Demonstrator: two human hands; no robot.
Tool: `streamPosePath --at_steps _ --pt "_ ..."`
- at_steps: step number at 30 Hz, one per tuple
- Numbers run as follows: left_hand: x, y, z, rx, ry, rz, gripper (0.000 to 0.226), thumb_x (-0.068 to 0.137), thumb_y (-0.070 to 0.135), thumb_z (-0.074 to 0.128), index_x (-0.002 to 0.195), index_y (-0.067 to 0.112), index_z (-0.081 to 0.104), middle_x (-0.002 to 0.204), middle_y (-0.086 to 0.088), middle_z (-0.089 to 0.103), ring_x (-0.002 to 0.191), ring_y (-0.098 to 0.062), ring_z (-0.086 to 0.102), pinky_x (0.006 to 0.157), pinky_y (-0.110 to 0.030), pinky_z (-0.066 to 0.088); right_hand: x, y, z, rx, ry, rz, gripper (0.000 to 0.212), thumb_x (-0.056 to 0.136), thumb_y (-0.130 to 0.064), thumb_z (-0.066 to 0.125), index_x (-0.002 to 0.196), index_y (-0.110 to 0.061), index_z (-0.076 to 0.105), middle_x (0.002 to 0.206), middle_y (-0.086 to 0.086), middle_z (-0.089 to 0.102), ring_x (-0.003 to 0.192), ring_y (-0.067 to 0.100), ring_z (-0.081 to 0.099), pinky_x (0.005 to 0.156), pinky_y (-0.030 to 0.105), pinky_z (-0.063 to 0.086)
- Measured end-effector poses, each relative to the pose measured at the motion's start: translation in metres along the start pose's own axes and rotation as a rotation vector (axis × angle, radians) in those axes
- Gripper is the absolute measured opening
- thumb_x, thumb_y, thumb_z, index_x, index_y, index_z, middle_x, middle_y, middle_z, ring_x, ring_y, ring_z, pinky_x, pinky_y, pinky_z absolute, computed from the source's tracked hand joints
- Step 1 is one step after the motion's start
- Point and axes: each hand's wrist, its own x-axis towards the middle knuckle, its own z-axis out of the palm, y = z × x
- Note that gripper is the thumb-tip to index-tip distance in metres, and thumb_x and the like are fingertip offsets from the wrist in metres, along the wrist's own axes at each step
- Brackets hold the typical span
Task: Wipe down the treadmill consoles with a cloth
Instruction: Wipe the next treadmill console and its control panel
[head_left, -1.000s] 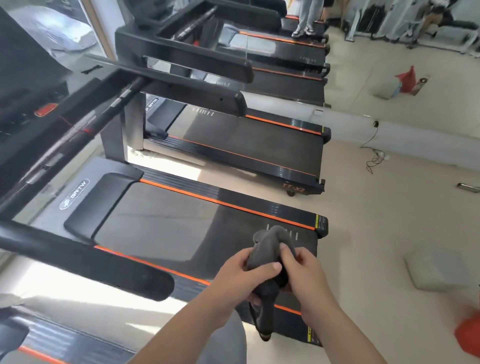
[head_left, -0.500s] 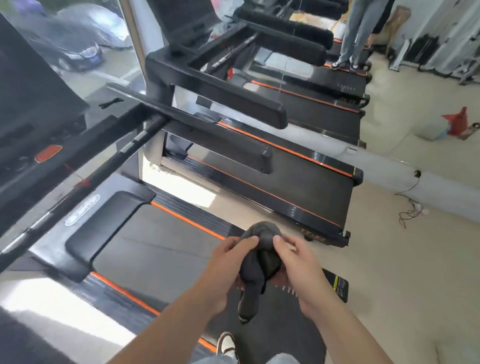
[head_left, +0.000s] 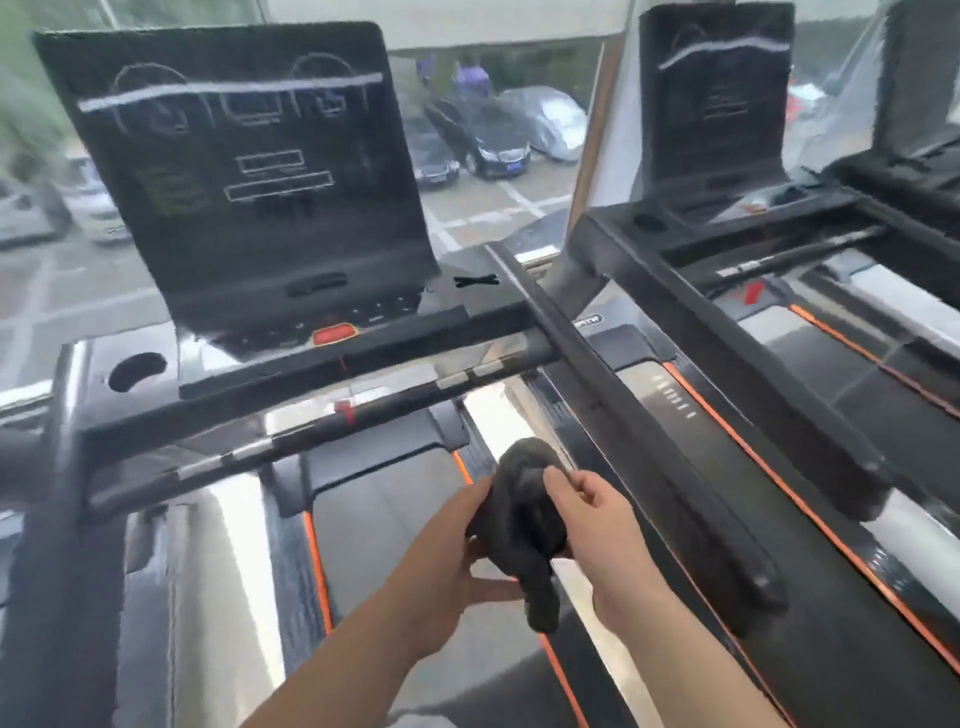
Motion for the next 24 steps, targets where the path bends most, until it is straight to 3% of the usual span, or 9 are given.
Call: streamPosePath --at_steps 2,5,6,7,9,10,14,20,24 --pt "0.016 0.018 -0.020 -0.084 0.109 0.035 0.034 0.102 0.042 0.060 0.120 0.017 0.076 0.119 -0.017 0.073 0.116 -0.038 0.069 0.093 -0.065 0.058 0.032 -0.021 0.026 -0.033 -0.096 -0.027 0.014 0.102 -0.026 0.061 0.100 -0.015 0.070 0.098 0.017 0.074 0.091 0.034 0.072 0.085 0.056 0.061" --pt "0.036 0.054 -0.057 -0.106 0.210 0.125 0.044 0.091 0.047 0.069 0.121 0.016 0.072 0.118 -0.019 0.073 0.113 -0.040 0.069 0.092 -0.058 0.060 0.074 -0.053 0.075 -0.037 -0.254 -0.030 0.014 0.105 -0.022 0.057 0.110 -0.014 0.068 0.102 0.015 0.077 0.097 0.034 0.074 0.076 0.045 0.065" --pt "0.043 0.069 -0.071 -0.098 0.219 0.147 0.043 0.087 0.050 0.069 0.115 0.018 0.073 0.110 -0.014 0.075 0.101 -0.033 0.072 0.080 -0.047 0.063 0.088 -0.063 0.093 -0.059 -0.306 -0.038 0.014 0.106 -0.021 0.057 0.110 -0.013 0.068 0.100 0.013 0.077 0.095 0.033 0.075 0.072 0.042 0.065" --pt "0.051 0.083 -0.086 -0.094 0.230 0.169 0.041 0.084 0.053 0.071 0.107 0.020 0.073 0.098 -0.009 0.074 0.084 -0.025 0.070 0.061 -0.034 0.055 0.101 -0.074 0.111 -0.091 -0.357 -0.051 0.014 0.105 -0.022 0.058 0.109 -0.013 0.068 0.097 0.012 0.078 0.090 0.032 0.076 0.069 0.042 0.064" --pt "0.073 0.110 -0.118 -0.091 0.280 0.166 0.037 0.080 0.054 0.075 0.099 0.022 0.074 0.081 -0.004 0.063 0.065 -0.016 0.056 0.050 -0.027 0.031 0.129 -0.094 0.147 -0.185 -0.442 -0.085 0.012 0.104 -0.022 0.059 0.106 -0.014 0.068 0.087 0.007 0.076 0.075 0.027 0.073 0.062 0.040 0.060" --pt "0.086 0.124 -0.134 -0.085 0.298 0.152 0.041 0.079 0.055 0.077 0.101 0.020 0.075 0.082 -0.004 0.062 0.066 -0.016 0.055 0.053 -0.027 0.030 0.144 -0.104 0.166 -0.238 -0.471 -0.102 0.011 0.103 -0.021 0.060 0.104 -0.015 0.069 0.081 0.003 0.074 0.068 0.021 0.071 0.058 0.037 0.057" --pt "0.139 0.191 -0.184 -0.238 0.382 0.103 0.059 0.073 0.056 0.080 0.119 0.019 0.076 0.111 -0.010 0.079 0.098 -0.032 0.074 0.081 -0.039 0.058 0.211 -0.148 0.244 -0.373 -0.430 -0.190 0.009 0.098 -0.026 0.064 0.097 -0.022 0.072 0.074 -0.004 0.068 0.060 0.011 0.063 0.055 0.030 0.052" --pt "0.179 0.292 -0.245 -0.390 0.414 0.261 0.040 0.100 0.047 0.061 0.117 0.012 0.072 0.092 -0.005 0.081 0.077 -0.021 0.077 0.069 -0.034 0.060 0.274 -0.217 0.334 -0.368 -0.297 -0.319 0.014 0.101 -0.031 0.057 0.093 -0.030 0.069 0.085 -0.004 0.071 0.069 0.014 0.067 0.067 0.036 0.059" --pt "0.181 0.342 -0.265 -0.642 0.433 0.316 0.049 0.104 0.043 0.050 0.127 0.005 0.071 0.120 -0.014 0.074 0.114 -0.025 0.069 0.111 -0.040 0.048 0.300 -0.260 0.376 -0.437 -0.378 -0.480 0.018 0.099 -0.029 0.061 0.086 -0.027 0.073 0.084 0.003 0.071 0.071 0.015 0.065 0.073 0.044 0.059"
